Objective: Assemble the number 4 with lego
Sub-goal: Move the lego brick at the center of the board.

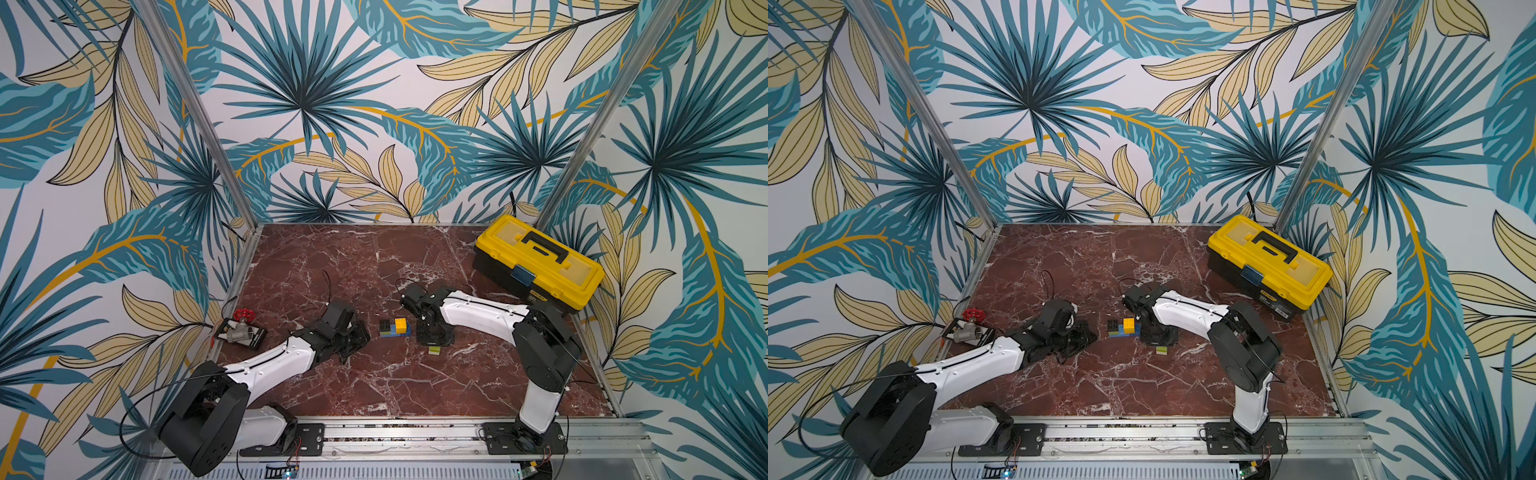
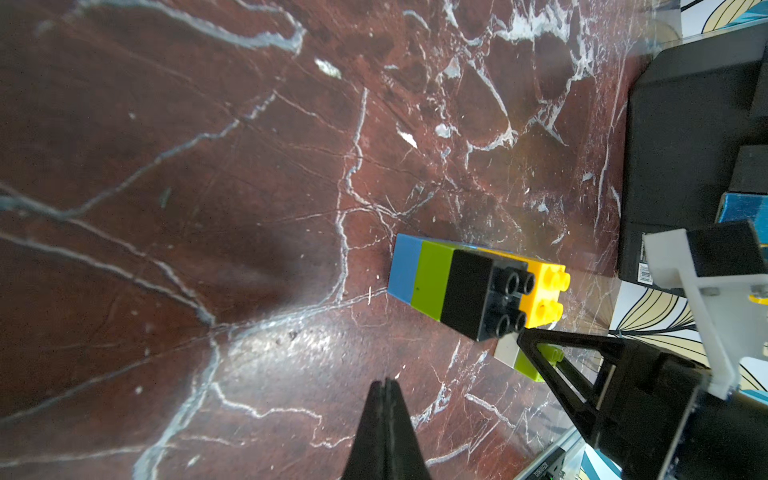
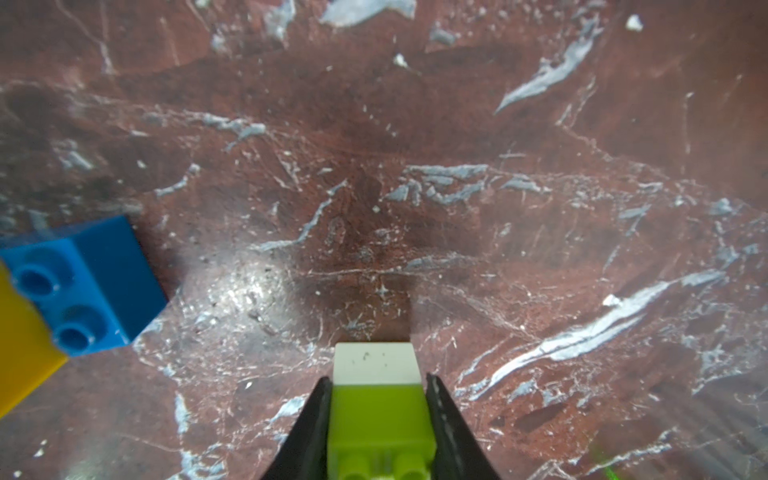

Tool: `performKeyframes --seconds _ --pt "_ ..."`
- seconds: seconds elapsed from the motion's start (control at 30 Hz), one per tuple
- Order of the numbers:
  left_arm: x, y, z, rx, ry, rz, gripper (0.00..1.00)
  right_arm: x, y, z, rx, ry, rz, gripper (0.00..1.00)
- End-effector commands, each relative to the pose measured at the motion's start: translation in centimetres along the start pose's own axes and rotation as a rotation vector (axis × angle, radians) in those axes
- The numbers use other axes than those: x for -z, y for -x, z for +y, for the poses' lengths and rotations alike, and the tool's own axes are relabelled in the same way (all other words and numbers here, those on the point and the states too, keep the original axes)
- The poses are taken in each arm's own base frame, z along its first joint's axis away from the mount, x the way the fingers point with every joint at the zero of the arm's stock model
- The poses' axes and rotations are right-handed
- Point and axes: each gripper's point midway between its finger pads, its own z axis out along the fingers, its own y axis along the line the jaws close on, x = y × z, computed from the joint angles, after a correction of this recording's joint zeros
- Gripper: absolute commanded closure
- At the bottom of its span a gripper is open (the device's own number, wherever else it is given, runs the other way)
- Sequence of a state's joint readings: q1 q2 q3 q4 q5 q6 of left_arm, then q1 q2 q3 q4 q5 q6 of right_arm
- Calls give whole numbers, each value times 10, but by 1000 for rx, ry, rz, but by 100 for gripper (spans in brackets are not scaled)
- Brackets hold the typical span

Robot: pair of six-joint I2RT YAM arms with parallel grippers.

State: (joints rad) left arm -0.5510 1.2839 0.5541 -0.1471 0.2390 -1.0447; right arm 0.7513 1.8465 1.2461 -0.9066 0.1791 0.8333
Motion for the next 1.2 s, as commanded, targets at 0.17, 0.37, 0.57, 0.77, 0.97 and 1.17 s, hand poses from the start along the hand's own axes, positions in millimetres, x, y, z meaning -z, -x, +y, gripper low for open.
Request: performKeyframes --seconds 0.17,0.37,0.57,0.77,0.97,1.17 --pt "-5 -6 -4 -1 -10 24 100 5 28 11 62 -16 -32 74" --pt "-11 -18 -6 6 -11 66 100 -7 39 21 85 -3 6 75" --pt "-18 -23 -11 16 -24 83 100 -12 38 20 91 -13 17 69" --pt "-29 -24 -13 20 -22 97 100 -1 42 19 97 -4 -6 52" --pt "-45 -21 -17 15 -19 114 100 33 50 16 101 20 -64 40" --pt "-60 -2 -25 -5 -11 67 100 58 52 11 150 4 -120 38"
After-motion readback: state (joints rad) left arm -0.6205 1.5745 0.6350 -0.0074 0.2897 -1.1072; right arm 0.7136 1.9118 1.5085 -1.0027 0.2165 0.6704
